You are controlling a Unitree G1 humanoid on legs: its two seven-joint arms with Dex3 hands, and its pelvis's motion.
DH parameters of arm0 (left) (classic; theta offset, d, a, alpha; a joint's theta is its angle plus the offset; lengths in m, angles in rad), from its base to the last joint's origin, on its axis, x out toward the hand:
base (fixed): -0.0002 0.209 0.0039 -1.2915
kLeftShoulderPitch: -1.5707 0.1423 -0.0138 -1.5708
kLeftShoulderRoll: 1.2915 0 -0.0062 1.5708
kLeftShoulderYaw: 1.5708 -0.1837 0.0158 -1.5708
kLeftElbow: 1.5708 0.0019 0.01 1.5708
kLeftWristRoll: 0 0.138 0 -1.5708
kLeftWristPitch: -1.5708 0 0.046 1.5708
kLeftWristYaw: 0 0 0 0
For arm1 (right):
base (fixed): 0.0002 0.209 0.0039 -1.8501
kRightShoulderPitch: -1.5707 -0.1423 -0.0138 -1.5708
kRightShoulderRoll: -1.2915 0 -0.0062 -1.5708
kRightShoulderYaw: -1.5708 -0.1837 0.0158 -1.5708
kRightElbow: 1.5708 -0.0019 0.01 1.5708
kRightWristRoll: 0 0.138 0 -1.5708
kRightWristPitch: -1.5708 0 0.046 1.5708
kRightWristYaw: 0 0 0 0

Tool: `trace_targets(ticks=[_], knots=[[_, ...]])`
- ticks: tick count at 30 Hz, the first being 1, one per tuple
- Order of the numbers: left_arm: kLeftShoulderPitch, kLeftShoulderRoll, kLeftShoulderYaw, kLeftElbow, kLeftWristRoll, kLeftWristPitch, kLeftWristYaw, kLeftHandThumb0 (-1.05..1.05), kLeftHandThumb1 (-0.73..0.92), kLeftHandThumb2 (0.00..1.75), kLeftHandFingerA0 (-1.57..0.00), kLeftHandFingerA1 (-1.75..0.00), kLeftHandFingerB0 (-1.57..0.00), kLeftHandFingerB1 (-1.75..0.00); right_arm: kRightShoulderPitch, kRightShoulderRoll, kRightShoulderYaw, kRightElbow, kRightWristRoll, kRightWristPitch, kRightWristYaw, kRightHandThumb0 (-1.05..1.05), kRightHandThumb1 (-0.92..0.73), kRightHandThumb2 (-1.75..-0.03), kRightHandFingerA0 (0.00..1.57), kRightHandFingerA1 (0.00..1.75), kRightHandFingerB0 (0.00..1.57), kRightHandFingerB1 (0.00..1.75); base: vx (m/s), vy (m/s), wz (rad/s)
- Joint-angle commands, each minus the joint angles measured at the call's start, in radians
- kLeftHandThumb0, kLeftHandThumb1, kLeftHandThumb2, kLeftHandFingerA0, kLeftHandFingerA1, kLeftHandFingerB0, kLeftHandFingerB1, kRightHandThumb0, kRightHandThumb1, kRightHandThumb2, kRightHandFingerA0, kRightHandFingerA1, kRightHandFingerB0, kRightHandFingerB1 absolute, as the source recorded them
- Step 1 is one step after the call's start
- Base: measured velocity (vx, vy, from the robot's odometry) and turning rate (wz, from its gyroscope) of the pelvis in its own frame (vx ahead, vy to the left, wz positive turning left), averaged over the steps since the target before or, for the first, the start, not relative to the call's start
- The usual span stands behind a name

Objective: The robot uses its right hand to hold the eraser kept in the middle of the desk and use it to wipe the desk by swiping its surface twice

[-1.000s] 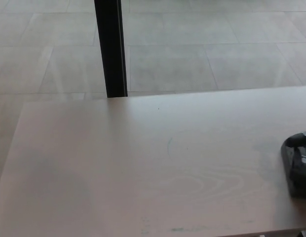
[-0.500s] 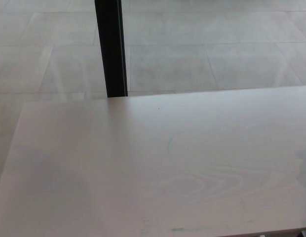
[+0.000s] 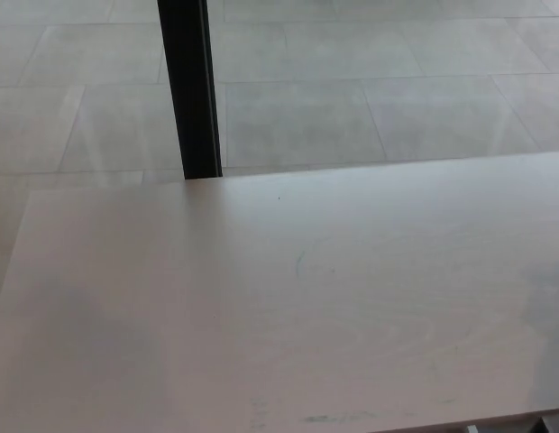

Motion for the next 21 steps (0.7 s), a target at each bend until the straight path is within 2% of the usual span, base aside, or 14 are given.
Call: trace_targets(ticks=[1, 2, 3, 4, 5, 6, 9, 10, 14, 15, 18, 19, 20, 21], knots=[[0.003, 0.018, -0.004, -0.005, 0.003, -0.007, 0.002, -0.70, 0.88, 0.67, -0.27, -0.81, -0.32, -0.65, 0.000, 0.113, 0.046, -0.002, -0.012, 0.066, -0.017, -0.22, -0.52, -1.07, 0.94, 1.75, 0.76, 1.56, 0.00, 0.000, 0.00], [0.008, 0.019, -0.005, -0.009, 0.006, -0.009, 0.002, -0.66, 0.64, 1.10, -0.38, -0.75, -0.31, -0.65, 0.003, 0.153, 0.069, -0.014, -0.022, 0.065, -0.015, -0.21, -0.52, -1.09, 0.96, 1.75, 0.78, 1.56, 0.00, 0.000, 0.00], [0.009, 0.020, -0.007, -0.009, 0.009, -0.011, 0.007, -0.67, 0.64, 1.10, -0.38, -0.76, -0.33, -0.66, 0.005, 0.170, 0.081, -0.020, -0.025, 0.068, -0.016, -0.21, -0.56, -1.05, 0.95, 1.75, 0.77, 1.54, 0.00, 0.000, 0.00], [0.006, 0.019, -0.006, -0.005, 0.010, -0.010, 0.017, -0.70, 0.87, 0.66, -0.32, -0.86, -0.34, -0.66, 0.005, 0.193, 0.095, -0.026, -0.030, 0.076, -0.021, -0.21, -0.53, -1.09, 0.96, 1.75, 0.81, 1.52, 0.00, 0.000, 0.00], [0.003, 0.020, -0.005, 0.001, 0.007, -0.009, 0.016, -0.68, 0.65, 1.10, -0.37, -0.76, -0.32, -0.66, 0.005, 0.215, 0.112, -0.029, -0.039, 0.079, -0.027, -0.20, -0.53, -1.09, 0.97, 1.75, 0.79, 1.52, 0.00, 0.000, 0.00], [0.007, 0.023, -0.010, 0.003, 0.011, -0.016, 0.004, -0.69, 0.90, 0.65, -0.25, -0.80, -0.29, -0.64, 0.008, 0.234, 0.126, -0.033, -0.045, 0.080, -0.026, -0.20, -0.52, -1.11, 0.97, 1.75, 0.81, 1.54, 0.00, 0.000, 0.00], [0.008, 0.027, -0.013, 0.014, 0.010, -0.027, -0.008, -0.68, 0.89, 0.65, -0.25, -0.77, -0.29, -0.62, 0.027, 0.268, 0.157, -0.053, -0.045, 0.072, -0.011, -0.19, -0.52, -1.13, 0.96, 1.75, 0.77, 1.60, 0.00, 0.000, 0.00], [-0.001, 0.025, -0.001, 0.022, -0.007, -0.017, -0.008, -0.67, 0.65, 1.10, -0.36, -0.75, -0.28, -0.64, 0.051, 0.296, 0.209, -0.075, -0.086, 0.065, -0.025, -0.20, -0.53, -1.16, 0.95, 1.75, 0.80, 1.59, 0.00, 0.000, 0.00], [0.001, 0.032, -0.027, 0.010, 0.028, -0.009, 0.020, -0.65, 0.66, 1.11, -0.39, -0.75, -0.32, -0.65, 0.106, 0.352, 0.287, -0.122, -0.106, 0.062, -0.010, -0.20, -0.55, -1.11, 0.92, 1.75, 0.77, 1.59, 0.00, 0.000, 0.00], [0.002, 0.031, -0.026, 0.003, 0.024, -0.006, 0.021, -0.66, 0.65, 1.11, -0.37, -0.75, -0.35, -0.67, 0.118, 0.363, 0.301, -0.137, -0.108, 0.060, -0.008, -0.28, -0.53, -1.13, 1.21, 1.40, 1.01, 1.27, 0.00, 0.000, 0.00], [0.004, 0.030, -0.028, -0.003, 0.021, -0.005, 0.024, -0.67, 0.65, 1.11, -0.37, -0.75, -0.35, -0.67, 0.137, 0.373, 0.317, -0.167, -0.100, 0.069, 0.011, -0.21, -0.56, -1.10, 0.94, 1.75, 0.73, 1.64, 0.00, 0.000, 0.00], [0.001, 0.030, -0.025, -0.005, 0.015, 0.004, 0.026, -0.71, 0.89, 0.66, -0.29, -0.83, -0.34, -0.65, 0.156, 0.387, 0.348, -0.205, -0.115, 0.096, 0.016, -0.21, -0.60, -1.09, 0.93, 1.75, 0.75, 1.59, 0.00, 0.000, 0.00], [-0.007, 0.033, -0.022, 0.017, 0.012, -0.007, 0.018, -0.70, 0.88, 0.65, -0.30, -0.83, -0.33, -0.64, 0.168, 0.398, 0.363, -0.225, -0.117, 0.110, 0.020, -0.20, -0.59, -1.06, 0.94, 1.75, 0.72, 1.62, 0.00, 0.000, 0.00], [-0.010, 0.037, -0.025, 0.030, 0.016, -0.016, 0.015, -0.67, 0.64, 1.10, -0.39, -0.76, -0.34, -0.66, 0.181, 0.409, 0.376, -0.244, -0.116, 0.116, 0.026, -0.20, -0.58, -1.10, 0.93, 1.75, 0.76, 1.58, 0.00, 0.000, 0.00]])
